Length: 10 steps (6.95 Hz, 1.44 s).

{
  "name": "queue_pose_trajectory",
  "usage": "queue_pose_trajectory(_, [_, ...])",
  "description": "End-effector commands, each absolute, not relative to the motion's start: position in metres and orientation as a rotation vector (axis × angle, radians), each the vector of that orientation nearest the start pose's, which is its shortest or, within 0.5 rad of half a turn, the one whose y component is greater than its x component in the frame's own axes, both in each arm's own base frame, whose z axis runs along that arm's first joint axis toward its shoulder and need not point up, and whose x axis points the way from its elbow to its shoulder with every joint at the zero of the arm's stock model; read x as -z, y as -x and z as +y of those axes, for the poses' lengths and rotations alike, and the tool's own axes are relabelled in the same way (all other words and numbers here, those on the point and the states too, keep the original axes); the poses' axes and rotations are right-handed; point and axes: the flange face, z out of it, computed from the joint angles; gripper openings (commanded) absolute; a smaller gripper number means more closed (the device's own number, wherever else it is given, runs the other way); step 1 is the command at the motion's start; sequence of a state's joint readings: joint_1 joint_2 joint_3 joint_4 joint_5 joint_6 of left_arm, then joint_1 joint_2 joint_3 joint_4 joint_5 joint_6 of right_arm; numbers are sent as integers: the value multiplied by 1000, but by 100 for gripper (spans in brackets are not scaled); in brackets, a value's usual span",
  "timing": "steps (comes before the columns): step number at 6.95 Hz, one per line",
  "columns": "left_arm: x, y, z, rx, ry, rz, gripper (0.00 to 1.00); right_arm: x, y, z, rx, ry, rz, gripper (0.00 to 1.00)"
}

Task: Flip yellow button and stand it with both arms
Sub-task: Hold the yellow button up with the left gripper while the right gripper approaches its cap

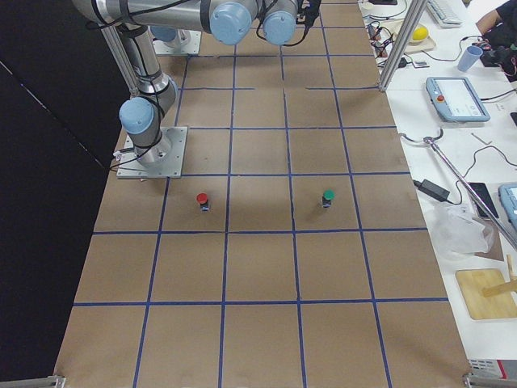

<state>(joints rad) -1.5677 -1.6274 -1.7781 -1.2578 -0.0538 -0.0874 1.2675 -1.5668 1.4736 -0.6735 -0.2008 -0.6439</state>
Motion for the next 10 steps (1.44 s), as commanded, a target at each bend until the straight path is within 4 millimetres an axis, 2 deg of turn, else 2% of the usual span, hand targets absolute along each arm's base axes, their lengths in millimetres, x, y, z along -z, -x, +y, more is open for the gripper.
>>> queue_pose_trajectory(1, [-492,231,-504,34,-33,-1518,1,-539,-101,-491,-41,-270,1686,99])
queue_pose_trajectory(2, [-495,231,-502,29,-28,-1519,1,-533,-115,-491,-81,-263,1686,97])
queue_pose_trajectory(4, [-494,231,-503,31,-31,-1518,1,-525,-118,-496,-97,-265,1683,95])
queue_pose_trajectory(6, [-497,231,-501,27,-26,-1519,1,-525,-133,-493,-112,-241,1681,92])
queue_pose_trajectory(10, [-490,231,-504,36,-36,-1518,1,-530,-135,-490,-114,-239,1682,92])
